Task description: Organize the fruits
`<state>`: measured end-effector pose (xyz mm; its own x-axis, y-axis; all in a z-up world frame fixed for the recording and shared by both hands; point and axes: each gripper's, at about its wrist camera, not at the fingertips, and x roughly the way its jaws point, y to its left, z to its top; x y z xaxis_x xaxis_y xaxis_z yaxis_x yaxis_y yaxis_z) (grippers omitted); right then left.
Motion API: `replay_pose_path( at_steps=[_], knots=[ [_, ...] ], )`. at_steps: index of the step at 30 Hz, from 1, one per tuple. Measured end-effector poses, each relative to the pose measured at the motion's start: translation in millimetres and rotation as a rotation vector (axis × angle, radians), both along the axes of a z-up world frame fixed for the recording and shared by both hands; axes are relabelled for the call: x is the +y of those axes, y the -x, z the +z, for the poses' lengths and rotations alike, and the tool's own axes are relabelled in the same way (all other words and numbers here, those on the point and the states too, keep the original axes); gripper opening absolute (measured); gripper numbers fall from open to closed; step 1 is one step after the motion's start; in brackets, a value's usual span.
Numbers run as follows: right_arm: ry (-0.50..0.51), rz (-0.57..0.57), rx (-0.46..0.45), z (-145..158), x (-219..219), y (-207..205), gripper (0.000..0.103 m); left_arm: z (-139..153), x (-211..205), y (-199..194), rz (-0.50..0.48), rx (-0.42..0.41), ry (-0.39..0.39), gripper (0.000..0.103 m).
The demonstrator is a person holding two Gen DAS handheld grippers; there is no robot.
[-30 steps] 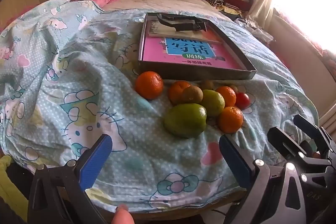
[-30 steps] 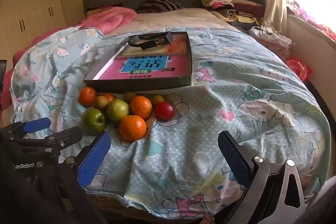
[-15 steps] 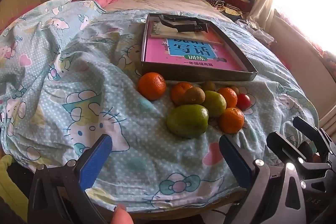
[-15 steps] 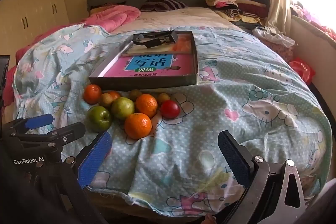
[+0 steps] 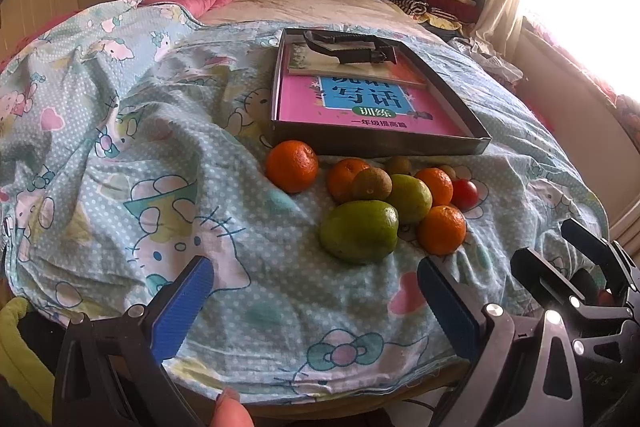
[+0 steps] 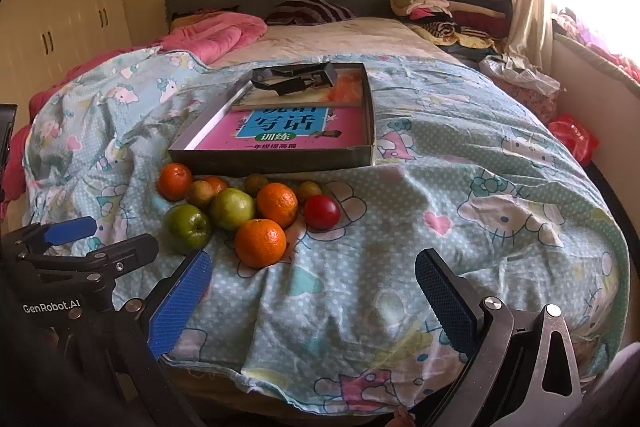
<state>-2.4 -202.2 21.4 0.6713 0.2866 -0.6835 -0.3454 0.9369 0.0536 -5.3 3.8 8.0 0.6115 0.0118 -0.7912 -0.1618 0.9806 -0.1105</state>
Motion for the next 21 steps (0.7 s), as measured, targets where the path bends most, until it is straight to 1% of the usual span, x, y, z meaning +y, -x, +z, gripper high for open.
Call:
replay_pose_path(
  at_steps=[21],
  knots=[
    [0.009, 0.001, 0.011, -2.9, -0.4, -2.5, 0.102, -1.3, 0.6, -1.0, -0.004, 0.005, 0.002, 0.102]
  ],
)
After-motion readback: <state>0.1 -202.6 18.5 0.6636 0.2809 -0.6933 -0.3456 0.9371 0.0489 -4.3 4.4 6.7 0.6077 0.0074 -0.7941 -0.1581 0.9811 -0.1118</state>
